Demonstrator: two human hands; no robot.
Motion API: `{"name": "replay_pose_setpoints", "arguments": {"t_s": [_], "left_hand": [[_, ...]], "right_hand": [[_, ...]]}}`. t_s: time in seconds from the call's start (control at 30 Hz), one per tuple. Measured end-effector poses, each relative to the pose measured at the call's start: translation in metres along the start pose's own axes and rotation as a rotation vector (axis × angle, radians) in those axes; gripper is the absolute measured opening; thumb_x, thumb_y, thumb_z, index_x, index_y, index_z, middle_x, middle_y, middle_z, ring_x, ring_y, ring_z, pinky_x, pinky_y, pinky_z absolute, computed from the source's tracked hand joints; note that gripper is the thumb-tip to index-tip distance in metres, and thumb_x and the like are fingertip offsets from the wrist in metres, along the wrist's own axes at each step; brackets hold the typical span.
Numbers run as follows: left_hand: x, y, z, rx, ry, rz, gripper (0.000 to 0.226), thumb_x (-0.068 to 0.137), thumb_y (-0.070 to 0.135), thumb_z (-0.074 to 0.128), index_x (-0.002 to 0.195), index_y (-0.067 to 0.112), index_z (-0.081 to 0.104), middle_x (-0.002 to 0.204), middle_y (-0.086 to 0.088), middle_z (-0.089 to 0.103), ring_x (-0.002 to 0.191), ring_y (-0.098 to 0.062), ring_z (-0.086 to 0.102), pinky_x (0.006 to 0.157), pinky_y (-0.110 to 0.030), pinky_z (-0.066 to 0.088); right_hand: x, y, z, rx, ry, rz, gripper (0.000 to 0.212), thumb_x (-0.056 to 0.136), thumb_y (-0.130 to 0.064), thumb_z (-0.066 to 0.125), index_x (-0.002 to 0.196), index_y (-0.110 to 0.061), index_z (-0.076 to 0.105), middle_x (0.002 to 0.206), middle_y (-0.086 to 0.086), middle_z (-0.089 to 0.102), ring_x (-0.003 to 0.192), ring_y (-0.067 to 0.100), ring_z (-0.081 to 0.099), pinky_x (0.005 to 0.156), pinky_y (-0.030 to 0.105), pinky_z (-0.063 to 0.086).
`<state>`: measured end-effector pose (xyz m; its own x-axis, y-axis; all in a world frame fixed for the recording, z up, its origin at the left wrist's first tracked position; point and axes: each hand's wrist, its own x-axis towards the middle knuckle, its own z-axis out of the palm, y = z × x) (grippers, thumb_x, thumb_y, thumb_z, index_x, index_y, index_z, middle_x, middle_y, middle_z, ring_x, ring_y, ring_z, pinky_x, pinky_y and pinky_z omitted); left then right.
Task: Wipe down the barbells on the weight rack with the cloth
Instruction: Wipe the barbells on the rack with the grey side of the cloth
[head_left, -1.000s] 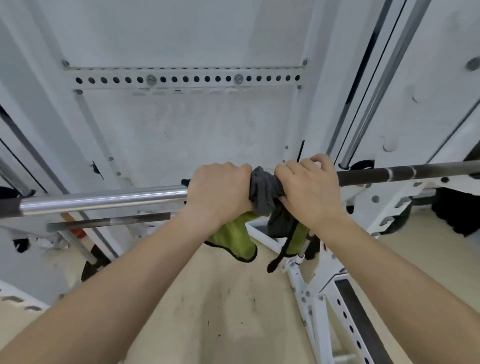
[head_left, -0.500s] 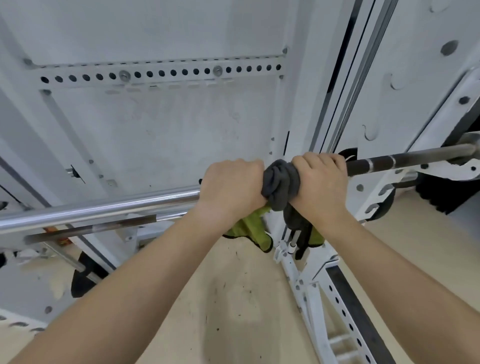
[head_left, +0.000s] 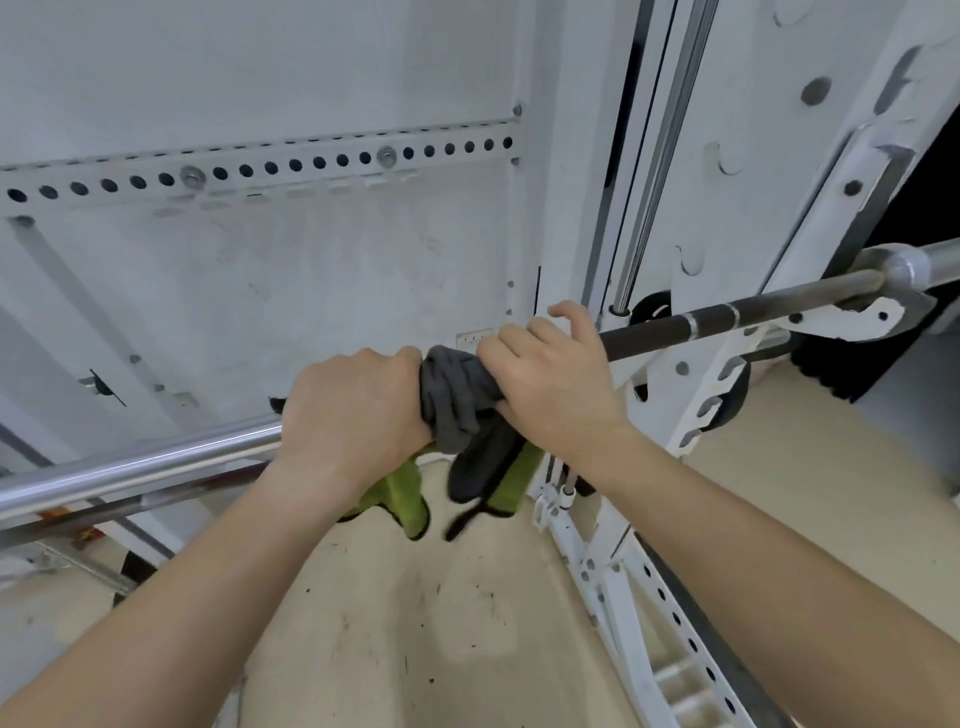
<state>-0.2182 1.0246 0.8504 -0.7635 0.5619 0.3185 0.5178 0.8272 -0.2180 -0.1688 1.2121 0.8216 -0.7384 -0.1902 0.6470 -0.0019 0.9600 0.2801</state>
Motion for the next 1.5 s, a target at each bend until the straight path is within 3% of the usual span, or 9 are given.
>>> {"name": "replay_pose_setpoints", "arguments": {"t_s": [0.23, 0.33, 0.43, 0.57, 0.87, 1.07, 1.17, 1.3, 1.5], "left_hand": [[0.048, 0.092, -0.007, -0.006, -0.024, 0.007, 0.019, 0.091, 0.042, 0.049, 0.082, 0.025, 0.048, 0.061, 0.007, 0.041, 0.047, -0.016, 0.036, 0.046, -0.026, 0.024], [0.061, 0.113, -0.01, -0.042, -0.068, -0.018, 0.033, 0.089, 0.058, 0.051, 0.081, 0.026, 0.051, 0.066, 0.006, 0.05, 0.055, -0.019, 0.049, 0.05, -0.027, 0.035], [0.082, 0.153, -0.015, -0.081, -0.062, 0.01, 0.043, 0.086, 0.068, 0.05, 0.085, 0.026, 0.054, 0.066, 0.007, 0.047, 0.054, -0.018, 0.045, 0.052, -0.028, 0.034], [0.114, 0.212, -0.013, -0.099, -0.028, 0.046, 0.036, 0.091, 0.059, 0.052, 0.087, 0.024, 0.06, 0.065, 0.006, 0.044, 0.059, -0.022, 0.048, 0.054, -0.028, 0.035], [0.161, 0.304, -0.019, -0.151, -0.005, 0.108, 0.014, 0.093, 0.031, 0.051, 0.084, 0.021, 0.055, 0.063, 0.004, 0.039, 0.049, -0.015, 0.033, 0.048, -0.03, 0.025], [0.146, 0.273, -0.019, -0.138, 0.023, 0.191, 0.016, 0.095, 0.029, 0.053, 0.106, 0.017, 0.05, 0.064, 0.005, 0.032, 0.049, -0.016, 0.032, 0.047, -0.03, 0.022], [0.123, 0.233, -0.015, -0.101, 0.018, 0.135, 0.014, 0.093, 0.028, 0.054, 0.098, 0.019, 0.044, 0.063, 0.004, 0.031, 0.053, -0.021, 0.038, 0.051, -0.032, 0.028], [0.092, 0.175, -0.012, -0.056, 0.018, 0.087, 0.027, 0.09, 0.038, 0.055, 0.09, 0.019, 0.035, 0.062, 0.004, 0.032, 0.047, -0.018, 0.03, 0.047, -0.028, 0.02], [0.043, 0.087, -0.005, 0.023, 0.024, -0.029, 0.024, 0.084, 0.032, 0.057, 0.084, 0.02, 0.036, 0.057, 0.004, 0.028, 0.045, -0.019, 0.025, 0.046, -0.026, 0.019]], "right_hand": [[-0.028, 0.092, 0.017, -0.015, 0.164, -0.022, 0.014, 0.08, -0.004, 0.053, 0.081, -0.016, 0.06, 0.07, 0.001, 0.058, 0.066, 0.027, 0.055, 0.093, 0.045, 0.041], [-0.041, 0.135, 0.021, -0.015, 0.174, -0.028, 0.018, 0.086, -0.006, 0.047, 0.084, -0.015, 0.062, 0.072, 0.002, 0.061, 0.068, 0.027, 0.057, 0.092, 0.045, 0.042], [-0.051, 0.171, 0.026, -0.047, 0.124, 0.004, 0.014, 0.086, -0.006, 0.051, 0.083, -0.015, 0.061, 0.072, 0.002, 0.061, 0.068, 0.027, 0.058, 0.093, 0.045, 0.042], [-0.074, 0.229, 0.028, -0.111, 0.016, 0.098, 0.011, 0.079, -0.011, 0.059, 0.088, -0.017, 0.06, 0.075, 0.0, 0.06, 0.073, 0.027, 0.059, 0.097, 0.047, 0.039], [-0.095, 0.283, 0.022, -0.238, -0.066, 0.234, 0.011, 0.084, -0.007, 0.056, 0.087, -0.016, 0.06, 0.079, 0.004, 0.064, 0.077, 0.031, 0.059, 0.098, 0.046, 0.04], [-0.082, 0.243, 0.022, -0.071, -0.044, 0.283, 0.006, 0.081, -0.021, 0.062, 0.082, -0.015, 0.062, 0.079, 0.004, 0.064, 0.081, 0.03, 0.059, 0.093, 0.045, 0.044], [-0.065, 0.199, 0.026, 0.009, -0.043, 0.275, 0.006, 0.079, -0.021, 0.063, 0.079, -0.018, 0.058, 0.074, 0.001, 0.062, 0.075, 0.028, 0.059, 0.088, 0.041, 0.043], [-0.047, 0.146, 0.02, 0.089, -0.031, 0.271, 0.014, 0.07, -0.017, 0.071, 0.074, -0.017, 0.057, 0.066, 0.002, 0.059, 0.064, 0.028, 0.057, 0.076, 0.039, 0.043], [-0.012, 0.049, 0.01, 0.205, -0.056, 0.139, 0.021, 0.061, -0.014, 0.075, 0.069, -0.018, 0.056, 0.06, -0.001, 0.057, 0.057, 0.025, 0.055, 0.067, 0.035, 0.04]]}}
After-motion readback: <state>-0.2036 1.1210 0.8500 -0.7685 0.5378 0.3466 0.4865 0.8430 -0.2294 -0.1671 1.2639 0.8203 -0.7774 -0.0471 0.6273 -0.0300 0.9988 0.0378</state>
